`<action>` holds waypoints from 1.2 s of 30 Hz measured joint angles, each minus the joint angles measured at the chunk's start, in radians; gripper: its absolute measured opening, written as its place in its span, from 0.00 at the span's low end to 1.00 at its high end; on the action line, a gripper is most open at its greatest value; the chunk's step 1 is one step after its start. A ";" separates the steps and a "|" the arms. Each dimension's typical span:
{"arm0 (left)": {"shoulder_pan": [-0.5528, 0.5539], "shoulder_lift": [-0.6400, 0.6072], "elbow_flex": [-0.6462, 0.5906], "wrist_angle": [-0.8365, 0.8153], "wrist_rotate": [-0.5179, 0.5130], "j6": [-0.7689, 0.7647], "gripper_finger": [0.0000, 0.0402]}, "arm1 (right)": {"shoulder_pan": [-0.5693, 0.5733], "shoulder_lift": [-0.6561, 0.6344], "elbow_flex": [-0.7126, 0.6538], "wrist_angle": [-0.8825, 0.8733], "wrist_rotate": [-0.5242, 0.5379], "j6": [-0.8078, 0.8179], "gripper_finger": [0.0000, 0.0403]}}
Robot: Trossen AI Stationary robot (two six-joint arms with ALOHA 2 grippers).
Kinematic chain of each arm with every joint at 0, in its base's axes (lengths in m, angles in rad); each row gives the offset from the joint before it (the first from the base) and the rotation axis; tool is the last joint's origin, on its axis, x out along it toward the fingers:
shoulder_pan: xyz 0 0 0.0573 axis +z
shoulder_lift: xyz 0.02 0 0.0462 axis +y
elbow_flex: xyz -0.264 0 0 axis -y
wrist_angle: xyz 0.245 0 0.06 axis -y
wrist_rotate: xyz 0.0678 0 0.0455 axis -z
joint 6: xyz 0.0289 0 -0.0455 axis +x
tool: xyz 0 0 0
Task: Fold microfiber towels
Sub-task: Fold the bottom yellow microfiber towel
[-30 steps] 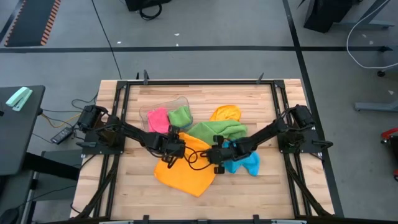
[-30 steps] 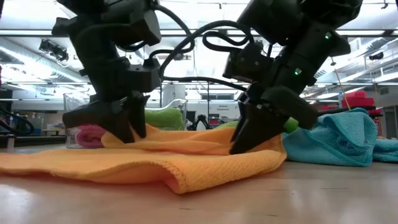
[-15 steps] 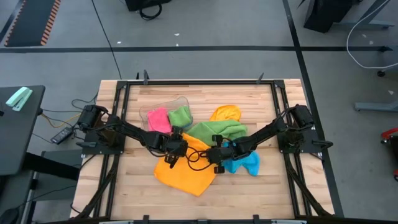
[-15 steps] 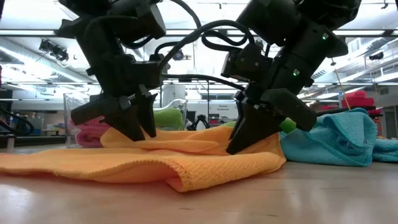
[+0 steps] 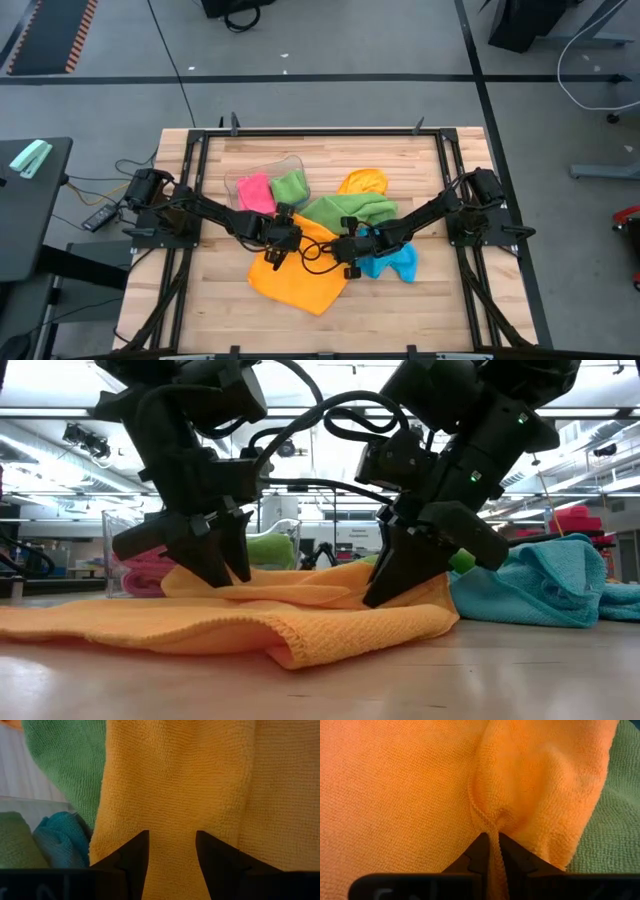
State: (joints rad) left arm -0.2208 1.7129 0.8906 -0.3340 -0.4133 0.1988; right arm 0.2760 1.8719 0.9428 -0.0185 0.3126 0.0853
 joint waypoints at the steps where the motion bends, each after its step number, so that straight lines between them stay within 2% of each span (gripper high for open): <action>1: -0.003 -0.004 0.000 -0.004 0.000 0.001 0.43 | 0.000 -0.004 0.000 -0.002 0.000 0.000 0.11; 16: -0.059 -0.106 0.001 -0.063 0.005 -0.062 0.43 | 0.000 -0.031 0.009 -0.042 0.000 0.069 0.11; 26: -0.067 -0.107 0.001 -0.168 0.060 -0.152 0.43 | 0.000 -0.031 0.008 -0.043 0.000 0.160 0.11; 36: -0.140 -0.107 0.000 -0.182 0.128 -0.169 0.43 | 0.000 -0.031 0.008 -0.043 0.000 0.170 0.11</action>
State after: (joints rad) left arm -0.3612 1.6058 0.8909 -0.5159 -0.2848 0.0296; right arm 0.2760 1.8408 0.9508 -0.0616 0.3126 0.2550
